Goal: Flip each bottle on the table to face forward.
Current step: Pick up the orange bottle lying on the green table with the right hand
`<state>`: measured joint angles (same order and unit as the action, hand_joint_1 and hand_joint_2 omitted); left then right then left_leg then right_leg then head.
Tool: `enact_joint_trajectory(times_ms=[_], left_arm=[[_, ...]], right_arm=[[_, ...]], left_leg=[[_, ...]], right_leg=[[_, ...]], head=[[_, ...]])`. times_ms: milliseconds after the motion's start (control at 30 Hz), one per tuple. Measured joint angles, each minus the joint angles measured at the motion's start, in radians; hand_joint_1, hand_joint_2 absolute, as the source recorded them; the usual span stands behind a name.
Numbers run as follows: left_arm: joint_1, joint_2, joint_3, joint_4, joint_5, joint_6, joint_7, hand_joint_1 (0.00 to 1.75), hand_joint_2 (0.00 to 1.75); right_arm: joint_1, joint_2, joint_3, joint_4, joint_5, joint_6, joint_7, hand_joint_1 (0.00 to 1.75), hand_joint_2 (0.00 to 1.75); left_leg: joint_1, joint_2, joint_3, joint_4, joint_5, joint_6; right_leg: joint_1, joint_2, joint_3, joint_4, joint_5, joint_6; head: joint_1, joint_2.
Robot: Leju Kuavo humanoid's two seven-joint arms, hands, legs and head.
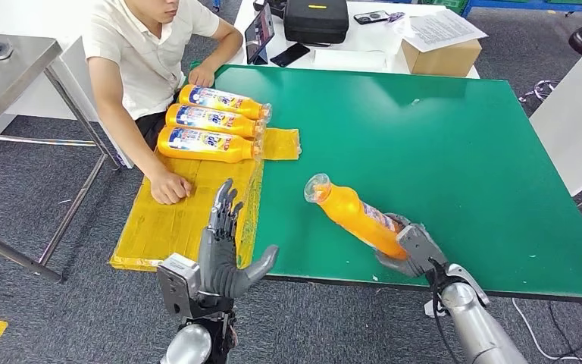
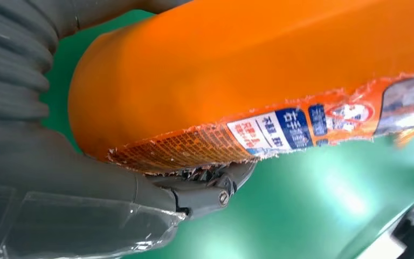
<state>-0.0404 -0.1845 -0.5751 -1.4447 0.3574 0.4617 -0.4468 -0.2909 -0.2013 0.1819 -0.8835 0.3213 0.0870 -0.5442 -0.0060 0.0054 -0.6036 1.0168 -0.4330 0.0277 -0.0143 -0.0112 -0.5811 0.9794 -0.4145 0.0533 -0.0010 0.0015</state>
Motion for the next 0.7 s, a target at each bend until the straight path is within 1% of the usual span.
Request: enact_joint_trajectory(times_ms=[67, 133, 233, 333, 400, 467, 567, 700], left_arm=[[0.028, 0.012, 0.013, 0.003, 0.086, -0.051, 0.029, 0.0, 1.75], [0.049, 0.027, 0.017, 0.015, 0.125, -0.105, 0.052, 0.0, 1.75], [0.053, 0.045, 0.004, 0.045, 0.089, -0.162, 0.063, 0.0, 1.75], [0.031, 0.049, -0.026, 0.084, -0.012, -0.199, 0.087, 0.0, 1.75], [0.006, 0.048, -0.044, 0.121, -0.074, -0.208, 0.121, 0.0, 1.75], [-0.018, 0.04, -0.051, 0.165, -0.094, -0.213, 0.139, 0.0, 1.75], [-0.047, 0.018, -0.047, 0.218, -0.076, -0.209, 0.119, 0.0, 1.75], [-0.074, -0.008, -0.037, 0.235, -0.056, -0.185, 0.086, 0.0, 1.75]], right_arm=[[0.056, 0.02, -0.014, -0.086, -0.078, 0.037, 0.007, 1.75, 1.75], [0.103, 0.041, -0.018, -0.172, -0.134, 0.063, 0.012, 1.75, 1.75], [0.143, 0.069, -0.011, -0.272, -0.171, 0.095, 0.012, 1.75, 1.75], [0.152, 0.092, 0.024, -0.326, -0.175, 0.121, 0.013, 1.75, 1.75], [0.149, 0.11, 0.059, -0.342, -0.17, 0.134, 0.014, 1.75, 1.75], [0.144, 0.131, 0.099, -0.348, -0.164, 0.14, 0.015, 1.75, 1.75], [0.136, 0.156, 0.162, -0.351, -0.154, 0.141, 0.022, 1.75, 1.75], [0.132, 0.173, 0.233, -0.35, -0.149, 0.129, 0.039, 1.75, 1.75]], left_leg=[[0.0, -0.001, -0.003, 0.0, 0.0, 0.0], [0.001, -0.001, -0.006, 0.0, 0.0, 0.0], [0.001, 0.0, -0.009, 0.0, 0.0, -0.001], [0.001, 0.0, -0.009, 0.0, 0.001, 0.0], [0.001, -0.001, -0.009, 0.0, 0.001, 0.0], [0.0, -0.001, -0.009, 0.0, 0.001, 0.0], [0.0, -0.001, -0.009, 0.0, 0.001, 0.0], [0.001, -0.002, -0.009, 0.0, 0.001, 0.0]], right_leg=[[0.0, 0.0, -0.003, 0.0, 0.0, 0.0], [0.0, 0.0, -0.007, 0.001, 0.0, 0.0], [0.001, 0.0, -0.01, 0.001, 0.0, 0.0], [0.0, 0.0, -0.01, 0.001, 0.0, 0.0], [0.0, 0.0, -0.01, 0.001, 0.0, 0.0], [0.0, 0.0, -0.01, 0.001, 0.0, 0.0], [0.0, 0.0, -0.01, 0.001, 0.0, 0.0], [0.0, -0.001, -0.01, 0.001, 0.0, 0.0]], head=[[0.0, 0.0], [-0.001, 0.0], [0.0, 0.0], [0.0, 0.0], [0.0, 0.0], [0.0, 0.0], [0.0, 0.0], [0.0, 0.0]])
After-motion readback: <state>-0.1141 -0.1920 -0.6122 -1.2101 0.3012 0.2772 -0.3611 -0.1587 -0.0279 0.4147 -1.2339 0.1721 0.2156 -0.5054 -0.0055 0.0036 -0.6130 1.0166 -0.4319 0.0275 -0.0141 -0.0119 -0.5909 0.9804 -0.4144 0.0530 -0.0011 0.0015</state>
